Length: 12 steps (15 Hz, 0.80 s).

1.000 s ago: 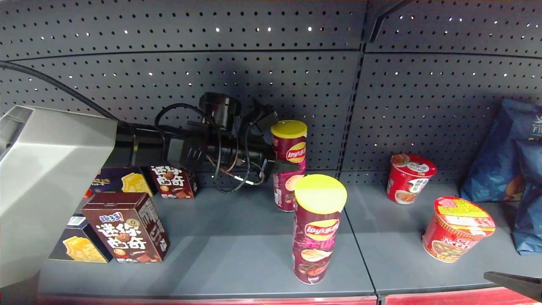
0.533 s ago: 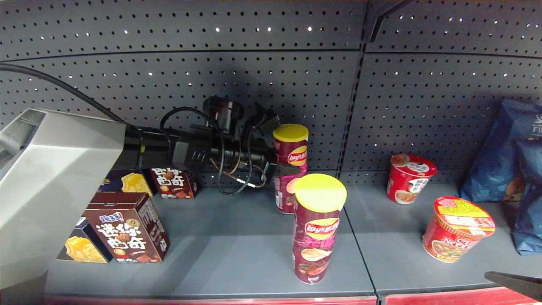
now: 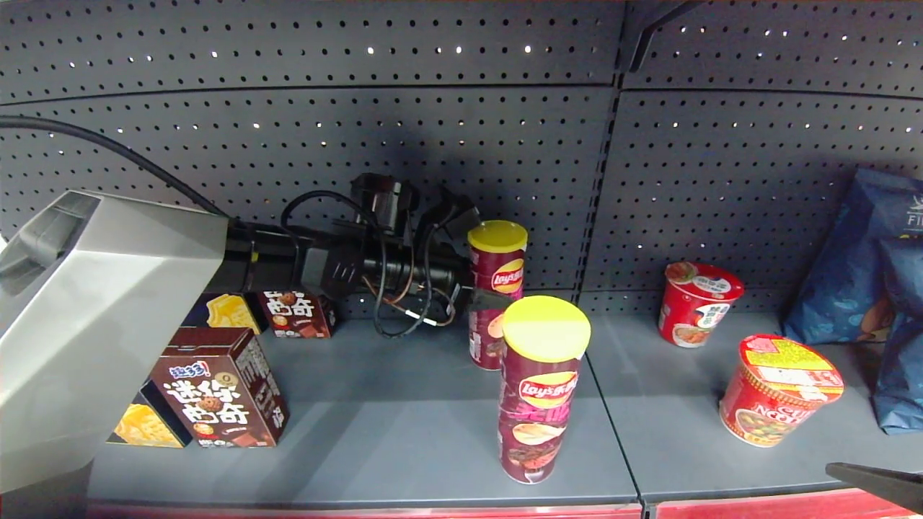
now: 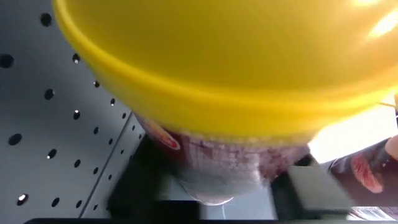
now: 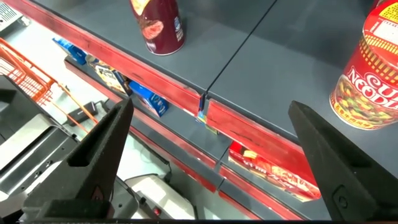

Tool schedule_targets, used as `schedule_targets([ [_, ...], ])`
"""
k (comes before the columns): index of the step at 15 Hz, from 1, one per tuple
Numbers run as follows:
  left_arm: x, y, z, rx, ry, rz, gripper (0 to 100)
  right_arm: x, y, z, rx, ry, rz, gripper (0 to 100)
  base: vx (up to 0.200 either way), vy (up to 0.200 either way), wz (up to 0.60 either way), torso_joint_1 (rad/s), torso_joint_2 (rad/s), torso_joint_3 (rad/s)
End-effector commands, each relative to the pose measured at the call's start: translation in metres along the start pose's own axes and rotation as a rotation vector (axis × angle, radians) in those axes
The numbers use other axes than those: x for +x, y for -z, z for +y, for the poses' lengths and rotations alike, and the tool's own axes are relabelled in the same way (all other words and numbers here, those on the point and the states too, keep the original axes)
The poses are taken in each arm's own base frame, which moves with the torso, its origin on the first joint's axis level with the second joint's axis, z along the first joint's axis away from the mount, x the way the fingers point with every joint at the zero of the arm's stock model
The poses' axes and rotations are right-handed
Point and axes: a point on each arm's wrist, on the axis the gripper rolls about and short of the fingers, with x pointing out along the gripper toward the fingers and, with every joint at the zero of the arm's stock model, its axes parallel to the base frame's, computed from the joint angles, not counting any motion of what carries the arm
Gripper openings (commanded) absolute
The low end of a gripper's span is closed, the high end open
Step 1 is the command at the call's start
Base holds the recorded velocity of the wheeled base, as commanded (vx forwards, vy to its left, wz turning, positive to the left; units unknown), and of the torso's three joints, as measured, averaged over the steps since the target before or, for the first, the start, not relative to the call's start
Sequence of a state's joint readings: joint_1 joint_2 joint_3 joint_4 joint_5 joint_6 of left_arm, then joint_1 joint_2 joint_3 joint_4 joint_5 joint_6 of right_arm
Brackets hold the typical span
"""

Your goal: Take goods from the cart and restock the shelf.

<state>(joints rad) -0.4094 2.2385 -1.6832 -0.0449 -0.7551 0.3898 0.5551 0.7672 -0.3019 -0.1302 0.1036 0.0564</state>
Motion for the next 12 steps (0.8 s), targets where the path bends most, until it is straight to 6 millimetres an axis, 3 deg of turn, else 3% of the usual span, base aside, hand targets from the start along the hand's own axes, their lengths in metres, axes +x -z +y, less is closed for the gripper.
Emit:
schedule_targets([
  [1,0.001,0.000,-0.001,-0.001,0.002,0.001,100,0.000,0.000,0.000,0.002,-0.001,0.002,100,0.000,0.000,0.00,0.000,0.00,0.000],
  [7,0.000,0.003,-0.007,-0.004,-0.006,0.016,100,0.003,0.004,0.000,0.004,-0.001,0.027,100,0.000,0.000,0.00,0.000,0.00,0.000],
  [12,-0.030,0.004,-0.028,0.022,-0.057,-0.010,100,0.010,0.005,-0.001,0.015,0.000,0.065,100,0.000,0.000,0.00,0.000,0.00,0.000],
])
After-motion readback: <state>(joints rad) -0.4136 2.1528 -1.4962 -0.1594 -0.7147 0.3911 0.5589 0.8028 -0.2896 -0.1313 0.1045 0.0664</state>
